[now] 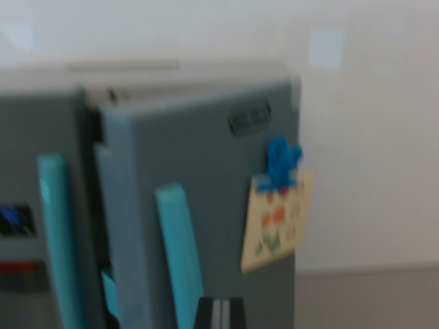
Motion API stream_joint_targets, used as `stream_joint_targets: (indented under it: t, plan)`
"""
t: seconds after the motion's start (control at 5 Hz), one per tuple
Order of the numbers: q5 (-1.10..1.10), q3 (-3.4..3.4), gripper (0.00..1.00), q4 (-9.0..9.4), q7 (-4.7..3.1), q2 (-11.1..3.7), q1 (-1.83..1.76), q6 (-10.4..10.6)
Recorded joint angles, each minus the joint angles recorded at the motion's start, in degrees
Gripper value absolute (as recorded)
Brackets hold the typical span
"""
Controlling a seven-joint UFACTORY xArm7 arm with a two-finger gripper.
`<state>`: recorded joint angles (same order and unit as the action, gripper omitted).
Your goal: Close fridge door
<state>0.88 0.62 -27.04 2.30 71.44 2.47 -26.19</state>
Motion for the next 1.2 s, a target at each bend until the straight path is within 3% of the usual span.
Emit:
stream_joint_targets:
  t: [0.2, 0.4, 0.6, 0.8, 1.0, 1.2]
  plan:
    - [0.00, -1.09, 1.00, -0.09, 0.00, -3.27, 0.00, 0.00]
    - [0.00, -1.09, 1.00, -0.09, 0.00, -3.27, 0.00, 0.00]
    - [0.00, -1.32, 1.00, -1.24, 0.00, -8.42, 0.00, 0.00]
    - [0.00, -1.32, 1.00, -1.24, 0.00, -8.42, 0.00, 0.00]
    - [0.00, -1.44, 1.00, -3.70, 0.00, -14.60, 0.00, 0.01]
    - [0.00, -1.44, 1.00, -3.70, 0.00, -14.60, 0.00, 0.01]
